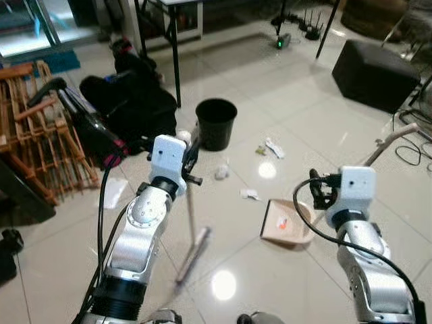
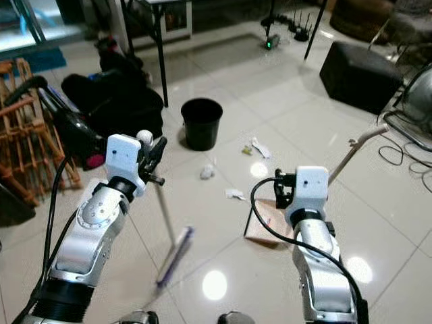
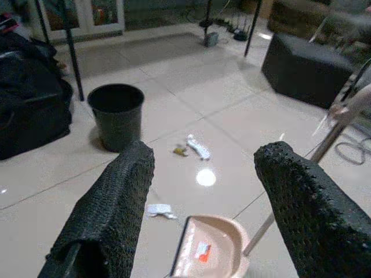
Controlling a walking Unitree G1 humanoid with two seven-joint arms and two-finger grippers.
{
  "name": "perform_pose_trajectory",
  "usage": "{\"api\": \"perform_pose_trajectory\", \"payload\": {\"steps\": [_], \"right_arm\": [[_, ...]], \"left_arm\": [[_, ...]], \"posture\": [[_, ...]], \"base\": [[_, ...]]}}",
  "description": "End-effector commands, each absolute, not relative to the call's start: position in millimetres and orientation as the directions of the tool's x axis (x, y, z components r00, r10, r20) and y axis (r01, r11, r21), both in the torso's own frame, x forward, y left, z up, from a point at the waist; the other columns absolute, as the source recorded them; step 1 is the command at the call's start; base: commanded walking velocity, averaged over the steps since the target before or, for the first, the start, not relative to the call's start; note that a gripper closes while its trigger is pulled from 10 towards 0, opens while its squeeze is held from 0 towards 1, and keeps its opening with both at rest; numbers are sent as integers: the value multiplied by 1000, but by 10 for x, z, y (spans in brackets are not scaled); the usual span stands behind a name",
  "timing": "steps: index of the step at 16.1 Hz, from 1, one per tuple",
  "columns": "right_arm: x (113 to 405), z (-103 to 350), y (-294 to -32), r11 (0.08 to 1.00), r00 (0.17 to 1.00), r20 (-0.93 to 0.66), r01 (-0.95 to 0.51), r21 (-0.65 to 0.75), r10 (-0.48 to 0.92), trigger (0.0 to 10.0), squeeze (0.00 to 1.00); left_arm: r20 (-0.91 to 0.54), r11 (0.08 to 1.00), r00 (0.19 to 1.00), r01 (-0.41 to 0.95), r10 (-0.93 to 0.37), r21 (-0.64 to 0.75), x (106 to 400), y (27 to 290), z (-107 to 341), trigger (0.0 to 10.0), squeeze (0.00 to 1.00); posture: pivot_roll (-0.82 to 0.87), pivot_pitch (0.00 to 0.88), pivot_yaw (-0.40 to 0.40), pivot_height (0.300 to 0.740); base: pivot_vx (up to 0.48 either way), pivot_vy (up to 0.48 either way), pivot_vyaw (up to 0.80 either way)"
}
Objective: Sweep floor
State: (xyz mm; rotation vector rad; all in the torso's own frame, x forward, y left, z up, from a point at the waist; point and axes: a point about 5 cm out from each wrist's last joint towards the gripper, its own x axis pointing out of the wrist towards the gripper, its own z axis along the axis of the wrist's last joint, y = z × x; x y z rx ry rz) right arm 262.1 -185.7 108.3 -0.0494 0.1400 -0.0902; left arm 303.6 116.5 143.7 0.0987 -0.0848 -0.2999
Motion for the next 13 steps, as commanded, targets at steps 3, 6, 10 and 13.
{"api": "perform_pose_trajectory", "payload": {"steps": [3,6,10,13], "right_arm": [[2596,1120,-1869,995,987,-128,91,-33,-94,10000,0],[2568,1126,-1895,994,987,-125,102,-30,-105,10000,0],[2534,1110,-1875,994,985,-129,110,-20,-111,10000,0],[2543,1113,-1874,994,986,-130,105,-29,-108,10000,0]], "left_arm": [[115,946,943,299,-313,125,3040,1148,1580,10000,0],[106,941,938,318,-330,117,3020,1111,1557,10000,0],[97,940,938,321,-332,114,3024,1126,1541,10000,0],[91,937,935,331,-342,113,3033,1121,1541,10000,0]], "posture": [[-74,66,-17,740],[-80,61,-12,740],[-83,60,1,740],[-86,61,7,740]], "base": [[185,0,-533],[304,0,-781],[311,0,-770],[311,0,-325]]}}
